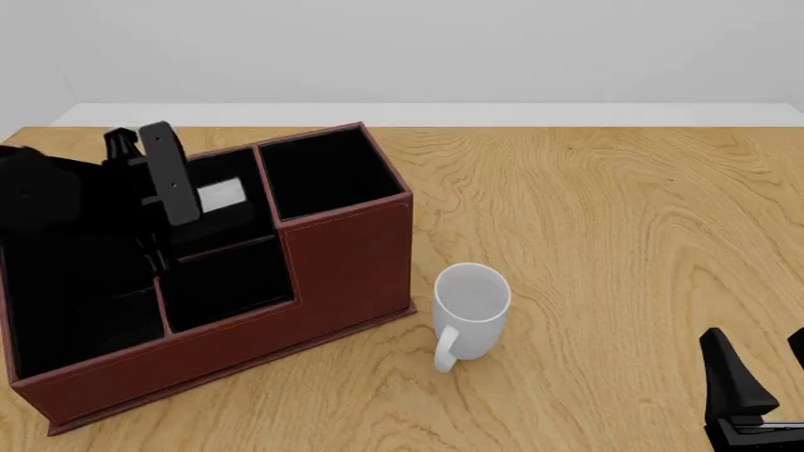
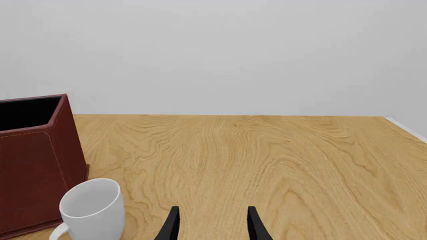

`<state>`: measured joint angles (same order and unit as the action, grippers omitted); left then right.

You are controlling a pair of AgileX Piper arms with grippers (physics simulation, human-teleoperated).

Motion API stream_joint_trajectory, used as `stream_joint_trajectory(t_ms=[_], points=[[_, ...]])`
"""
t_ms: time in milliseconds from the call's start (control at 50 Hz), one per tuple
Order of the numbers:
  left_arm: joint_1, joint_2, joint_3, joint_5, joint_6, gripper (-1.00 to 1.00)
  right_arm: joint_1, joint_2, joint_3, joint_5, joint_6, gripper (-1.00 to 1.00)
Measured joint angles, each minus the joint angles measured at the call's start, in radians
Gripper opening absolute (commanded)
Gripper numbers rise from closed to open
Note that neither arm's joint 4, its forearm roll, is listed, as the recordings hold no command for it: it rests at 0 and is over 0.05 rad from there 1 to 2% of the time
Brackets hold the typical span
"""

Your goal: Pick up the book and place it in the front compartment of the caddy.

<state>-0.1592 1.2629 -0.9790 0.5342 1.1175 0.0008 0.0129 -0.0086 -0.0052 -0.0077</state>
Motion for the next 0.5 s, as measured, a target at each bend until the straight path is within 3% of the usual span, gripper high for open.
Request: stream_joint_trajectory(t_ms=[500], points=[[-0.017,0.052,0.023,-0.047,-0.025,-1.0,0.0,0.0,0.0,0.0,0.0,1.0]])
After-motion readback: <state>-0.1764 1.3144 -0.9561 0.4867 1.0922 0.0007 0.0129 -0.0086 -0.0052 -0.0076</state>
